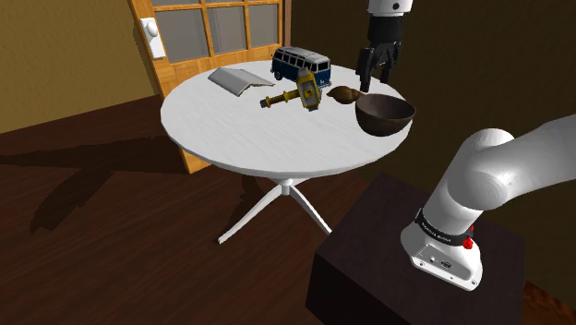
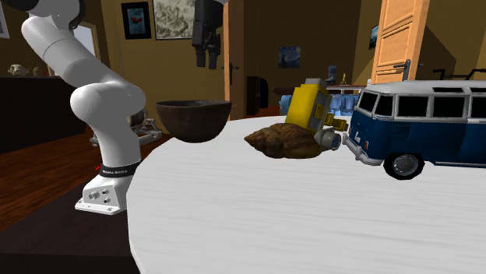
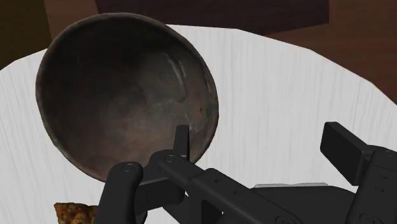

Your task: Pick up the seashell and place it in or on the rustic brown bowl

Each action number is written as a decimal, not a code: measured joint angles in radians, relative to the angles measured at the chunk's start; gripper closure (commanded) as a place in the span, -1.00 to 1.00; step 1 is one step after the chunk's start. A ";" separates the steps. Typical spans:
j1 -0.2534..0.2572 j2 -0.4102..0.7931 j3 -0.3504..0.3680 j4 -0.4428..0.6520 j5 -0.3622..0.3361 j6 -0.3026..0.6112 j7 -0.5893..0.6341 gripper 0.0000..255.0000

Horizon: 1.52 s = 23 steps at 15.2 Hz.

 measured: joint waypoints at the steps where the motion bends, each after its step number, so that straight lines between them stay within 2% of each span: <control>1: 0.000 0.000 0.000 0.000 0.000 0.000 0.000 -1.00; 6: -0.013 0.058 -0.095 -0.011 -0.053 0.085 -0.131 -1.00; 13: -0.015 0.219 -0.242 0.040 -0.095 0.223 -0.344 -1.00; 18: -0.009 0.375 -0.347 0.129 -0.081 0.305 -0.513 -1.00; 23: -0.001 0.568 -0.440 0.257 -0.011 0.368 -0.696 -1.00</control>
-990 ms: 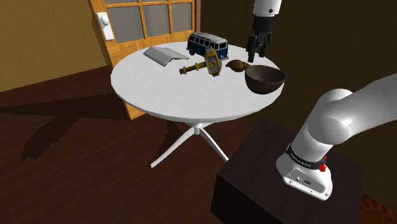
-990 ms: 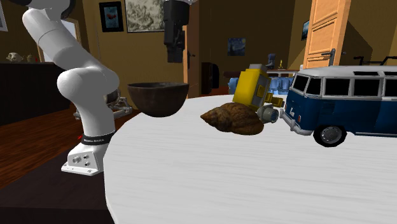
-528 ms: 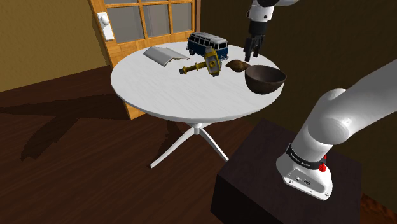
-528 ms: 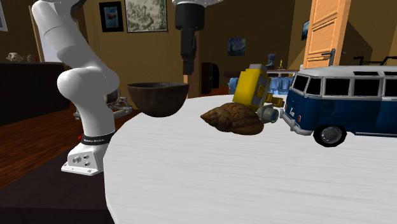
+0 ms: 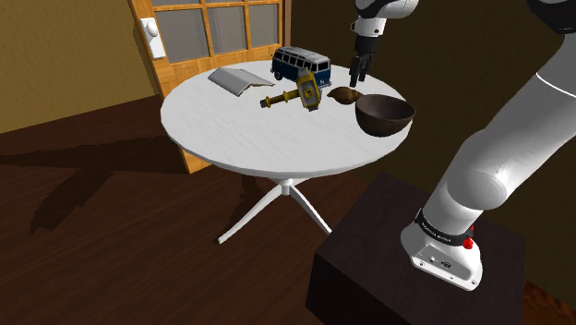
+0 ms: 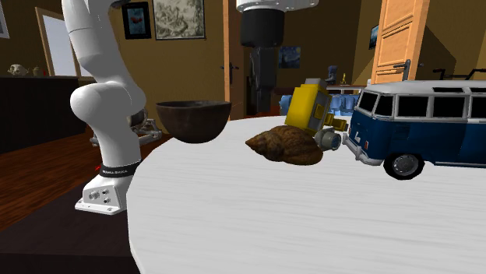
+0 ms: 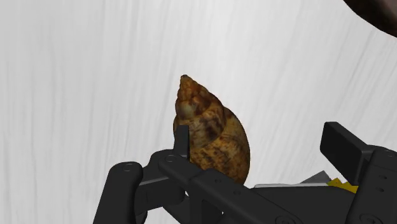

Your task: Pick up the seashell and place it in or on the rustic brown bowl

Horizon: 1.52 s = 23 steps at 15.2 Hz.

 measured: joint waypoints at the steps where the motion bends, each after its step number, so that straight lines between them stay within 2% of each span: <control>1: -0.001 0.041 -0.016 0.029 0.021 0.010 -0.038 -1.00; 4: 0.000 0.090 -0.027 0.048 0.046 0.035 -0.076 -1.00; 10: 0.000 0.114 -0.030 -0.011 0.059 0.114 -0.089 -1.00; 16: 0.000 0.116 -0.030 -0.017 0.060 0.122 -0.089 -1.00; 17: 0.000 0.116 -0.030 -0.017 0.060 0.122 -0.089 1.00; 23: 0.000 0.113 -0.030 -0.017 0.059 0.121 -0.088 1.00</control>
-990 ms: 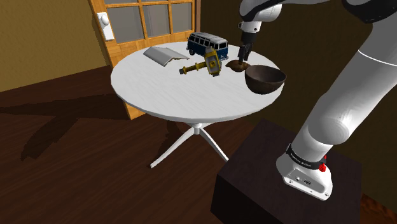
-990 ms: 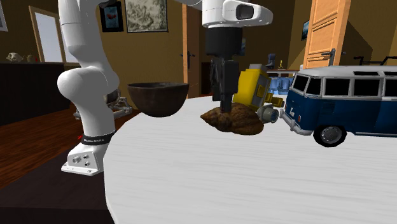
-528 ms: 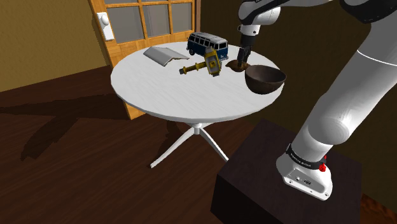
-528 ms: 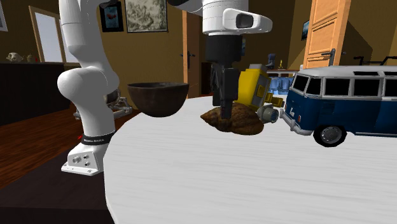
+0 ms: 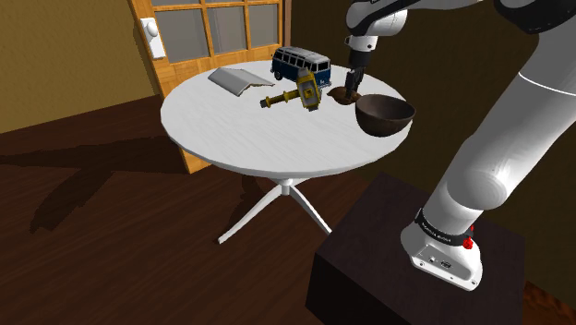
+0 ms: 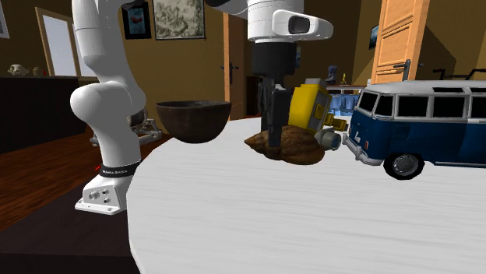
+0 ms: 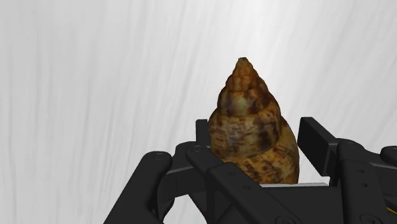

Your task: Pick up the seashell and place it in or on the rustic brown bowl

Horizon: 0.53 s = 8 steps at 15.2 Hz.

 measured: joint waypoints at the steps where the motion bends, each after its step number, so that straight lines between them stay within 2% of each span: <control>1: 0.000 0.000 0.000 0.000 0.000 0.000 0.000 1.00; 8: 0.001 -0.007 0.002 0.034 -0.004 -0.040 0.006 1.00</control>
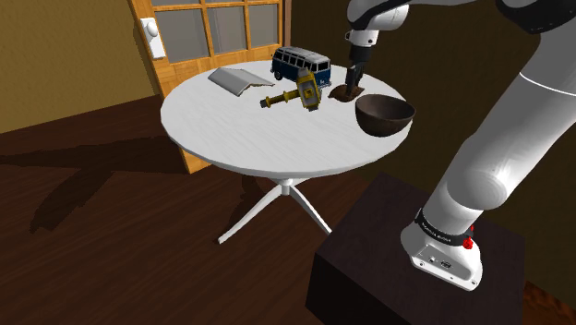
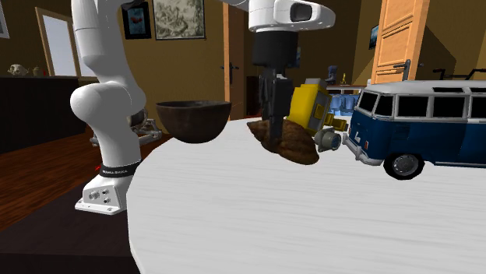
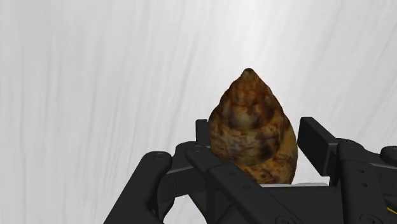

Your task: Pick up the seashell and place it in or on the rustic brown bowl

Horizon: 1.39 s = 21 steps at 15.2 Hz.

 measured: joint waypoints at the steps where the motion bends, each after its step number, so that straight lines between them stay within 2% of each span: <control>1: 0.000 -0.007 0.000 0.006 -0.004 -0.012 0.001 1.00; 21: 0.004 -0.026 0.008 0.255 -0.013 -0.277 0.023 1.00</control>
